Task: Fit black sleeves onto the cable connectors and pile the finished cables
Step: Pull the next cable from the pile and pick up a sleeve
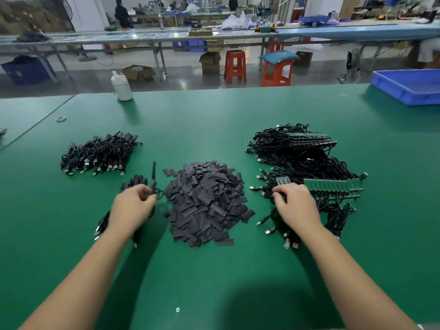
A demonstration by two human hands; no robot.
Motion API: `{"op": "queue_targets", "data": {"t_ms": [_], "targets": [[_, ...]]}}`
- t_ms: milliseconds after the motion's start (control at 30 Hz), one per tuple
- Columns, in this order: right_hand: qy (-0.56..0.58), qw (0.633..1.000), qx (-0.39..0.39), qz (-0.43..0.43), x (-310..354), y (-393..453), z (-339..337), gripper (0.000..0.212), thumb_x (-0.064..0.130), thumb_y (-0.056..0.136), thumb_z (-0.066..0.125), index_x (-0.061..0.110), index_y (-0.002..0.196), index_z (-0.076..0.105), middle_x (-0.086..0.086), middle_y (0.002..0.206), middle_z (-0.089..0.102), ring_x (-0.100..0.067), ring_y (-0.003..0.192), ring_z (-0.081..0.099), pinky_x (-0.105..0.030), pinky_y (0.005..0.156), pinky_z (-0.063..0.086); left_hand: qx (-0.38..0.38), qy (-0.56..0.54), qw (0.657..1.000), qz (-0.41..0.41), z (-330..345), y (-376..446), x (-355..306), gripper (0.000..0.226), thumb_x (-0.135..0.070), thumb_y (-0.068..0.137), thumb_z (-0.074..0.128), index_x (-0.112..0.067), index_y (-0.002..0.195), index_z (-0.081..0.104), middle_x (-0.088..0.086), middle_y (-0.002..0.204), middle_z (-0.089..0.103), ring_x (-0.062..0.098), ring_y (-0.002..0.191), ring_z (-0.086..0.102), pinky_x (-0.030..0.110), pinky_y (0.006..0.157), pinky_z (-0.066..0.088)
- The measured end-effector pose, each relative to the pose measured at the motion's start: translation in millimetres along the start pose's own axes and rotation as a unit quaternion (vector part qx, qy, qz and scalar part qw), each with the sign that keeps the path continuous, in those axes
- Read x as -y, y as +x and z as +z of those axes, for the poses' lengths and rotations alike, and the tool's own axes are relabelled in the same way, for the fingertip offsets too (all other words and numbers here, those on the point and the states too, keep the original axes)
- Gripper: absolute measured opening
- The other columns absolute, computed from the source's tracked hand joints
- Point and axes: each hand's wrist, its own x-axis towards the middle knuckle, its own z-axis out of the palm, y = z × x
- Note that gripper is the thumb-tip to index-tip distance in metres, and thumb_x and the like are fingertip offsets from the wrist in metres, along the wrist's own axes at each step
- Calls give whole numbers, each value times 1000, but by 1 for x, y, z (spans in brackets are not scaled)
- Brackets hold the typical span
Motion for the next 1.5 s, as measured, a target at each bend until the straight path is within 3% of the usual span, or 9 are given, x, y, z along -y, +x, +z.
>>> {"op": "queue_targets", "data": {"t_ms": [100, 300, 467, 600, 833, 967, 1133, 1333, 1500], "targets": [[-89, 994, -57, 42, -23, 10, -8, 35, 33, 99, 53, 22, 131, 62, -2, 131, 61, -26, 122, 47, -41, 104, 39, -25, 104, 994, -35, -7, 29, 27, 18, -31, 90, 62, -19, 101, 71, 7, 89, 72, 30, 85, 64, 35, 74, 55], [-158, 980, 64, 104, -39, 16, -2, 63, 46, 98, 54, 18, 151, 37, -10, 147, 46, -31, 131, 45, -43, 106, 42, 30, 261, 963, -54, 2, 38, 44, 26, -28, 97, 50, -7, 105, 63, 13, 102, 63, 32, 98, 55, 38, 77, 50], [-66, 986, 49, 144, -38, 15, -1, 60, 34, 93, 66, 18, 146, 43, -10, 141, 45, -26, 103, 60, -37, 79, 53, -35, 357, 933, 35, 13, 20, 26, 25, -24, 90, 54, -15, 111, 63, 11, 126, 57, 32, 114, 45, 42, 90, 37], [51, 982, 36, 179, -37, 16, 1, 67, 12, 89, 70, 19, 147, 38, -9, 136, 32, -21, 65, 57, -34, 61, 52, -45, 302, 942, 137, 30, 11, 6, 31, -25, 89, 58, -13, 116, 68, 10, 127, 61, 32, 114, 51, 43, 90, 42], [116, 966, 24, 229, -38, 13, -3, 78, 12, 86, 71, 18, 151, 29, -13, 134, 42, -20, 71, 57, -32, 59, 47, -23, 211, 944, 254, 66, -18, -38, 24, -23, 89, 59, -17, 107, 73, 4, 116, 67, 26, 103, 57, 38, 87, 46], [101, 967, 49, 230, -40, 8, -1, 70, 22, 91, 64, 12, 151, 29, 2, 96, 58, -20, 75, 61, -31, 57, 45, 7, 176, 944, 280, 80, -34, -58, 28, -27, 94, 52, -22, 115, 70, -2, 122, 64, 22, 109, 54, 36, 91, 43], [126, 964, 44, 229, -39, 5, -4, 70, 19, 90, 64, 16, 150, 29, 4, 103, 61, -17, 74, 61, -31, 57, 44, 25, 127, 944, 305, 89, -50, -77, 28, -27, 96, 51, -22, 116, 70, -4, 120, 64, 20, 108, 54, 35, 90, 44], [241, 942, 97, 212, -22, 4, -10, 37, 11, 91, 55, 19, 126, 64, 3, 83, 66, -12, 60, 52, -27, 57, 40, 91, -1, 961, 262, 92, -64, -102, 27, -25, 96, 53, -22, 118, 68, -8, 118, 65, 14, 110, 55, 30, 95, 46], [281, 932, 163, 164, -9, -6, -11, 43, 1, 86, 46, 29, 89, 78, 6, 77, 70, -16, 69, 54, -28, 66, 45, 242, -269, 931, 39, 102, -74, -130, 35, -28, 94, 63, -21, 128, 63, -6, 112, 69, 12, 98, 66, 25, 90, 52]]}}
